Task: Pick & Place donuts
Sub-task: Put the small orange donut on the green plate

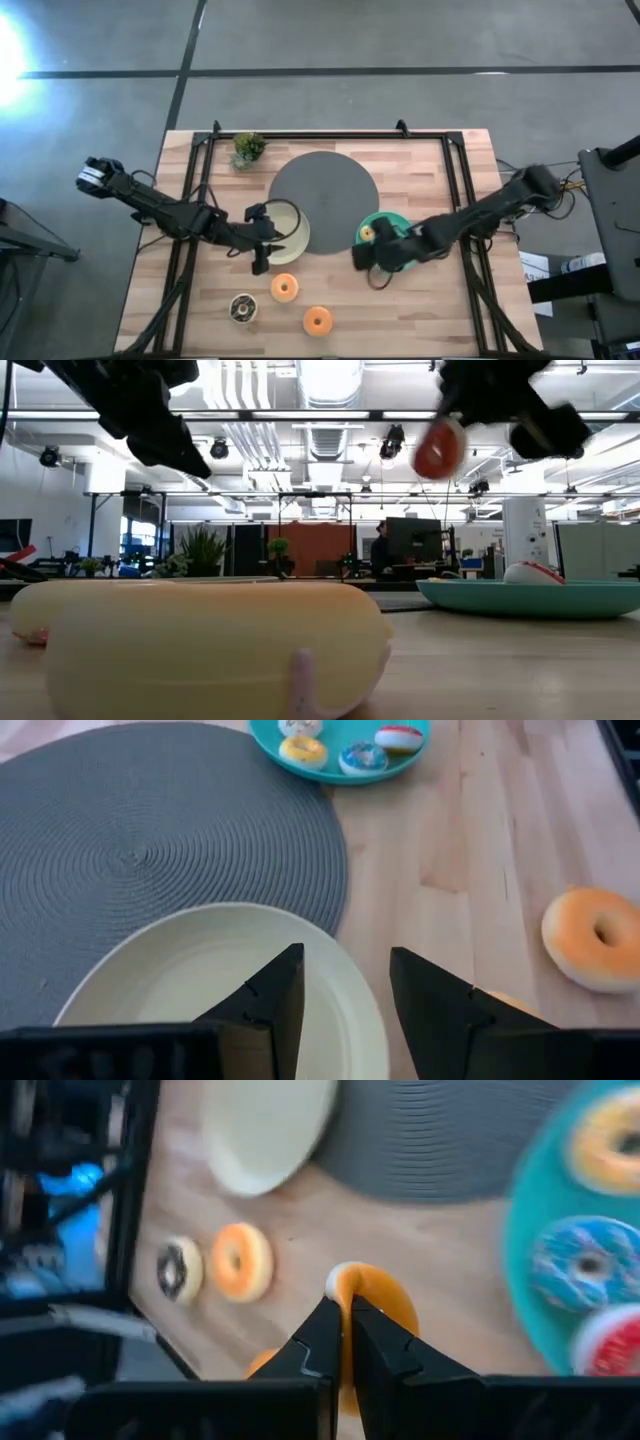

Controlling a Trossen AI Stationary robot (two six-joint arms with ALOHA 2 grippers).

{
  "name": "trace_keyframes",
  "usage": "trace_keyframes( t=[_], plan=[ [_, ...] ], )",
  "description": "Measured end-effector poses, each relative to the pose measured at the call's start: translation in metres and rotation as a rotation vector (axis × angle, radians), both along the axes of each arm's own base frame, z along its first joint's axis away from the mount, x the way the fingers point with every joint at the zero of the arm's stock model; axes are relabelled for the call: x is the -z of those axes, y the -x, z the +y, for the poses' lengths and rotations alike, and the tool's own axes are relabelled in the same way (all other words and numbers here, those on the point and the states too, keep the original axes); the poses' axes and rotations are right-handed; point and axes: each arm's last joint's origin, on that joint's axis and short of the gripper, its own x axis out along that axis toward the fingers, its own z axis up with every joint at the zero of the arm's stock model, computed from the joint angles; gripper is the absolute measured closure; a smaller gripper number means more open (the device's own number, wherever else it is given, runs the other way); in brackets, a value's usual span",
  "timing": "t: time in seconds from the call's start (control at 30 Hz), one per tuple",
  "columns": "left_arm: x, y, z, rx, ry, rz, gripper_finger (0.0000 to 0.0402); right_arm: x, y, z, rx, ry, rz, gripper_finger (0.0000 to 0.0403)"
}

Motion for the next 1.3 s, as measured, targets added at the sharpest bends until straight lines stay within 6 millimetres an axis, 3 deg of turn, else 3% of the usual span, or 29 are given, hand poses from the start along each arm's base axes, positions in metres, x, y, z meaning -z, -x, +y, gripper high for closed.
trace_keyframes(
  t=[0.23, 0.4, 0.57, 0.73, 0.93, 1.03, 1.17, 1.3],
  plan=[
    [-0.002, -0.005, 0.01, -0.012, 0.039, -0.016, 0.0278, 0.027, 0.053, -0.025, 0.207, -0.123, -0.012, 0.0392],
    [-0.007, -0.025, 0.017, 0.084, 0.128, -0.137, 0.0278, 0.041, 0.076, -0.036, 0.283, -0.157, -0.017, 0.0391],
    [-0.003, -0.06, 0.024, 0.131, 0.158, -0.336, 0.0278, 0.035, 0.081, -0.04, 0.331, -0.152, -0.107, 0.039],
    [0.006, -0.109, 0.027, 0.139, 0.052, -0.483, 0.0278, 0.027, 0.086, -0.045, 0.438, -0.11, -0.203, 0.039],
    [0.028, -0.182, 0.018, 0.143, 0.025, -0.445, 0.0278, 0.031, 0.088, -0.047, 0.482, -0.105, -0.21, 0.039],
    [0.029, -0.212, 0.016, 0.084, 0.009, -0.429, 0.0278, 0.036, 0.091, -0.048, 0.508, -0.124, -0.203, 0.039],
    [0.024, -0.231, 0.019, -0.043, -0.059, -0.327, 0.0278, 0.041, 0.094, -0.05, 0.516, -0.126, -0.199, 0.039],
    [0.016, -0.24, 0.022, -0.11, -0.085, -0.36, 0.0271, 0.044, 0.097, -0.051, 0.526, -0.115, -0.199, 0.039]
  ],
)
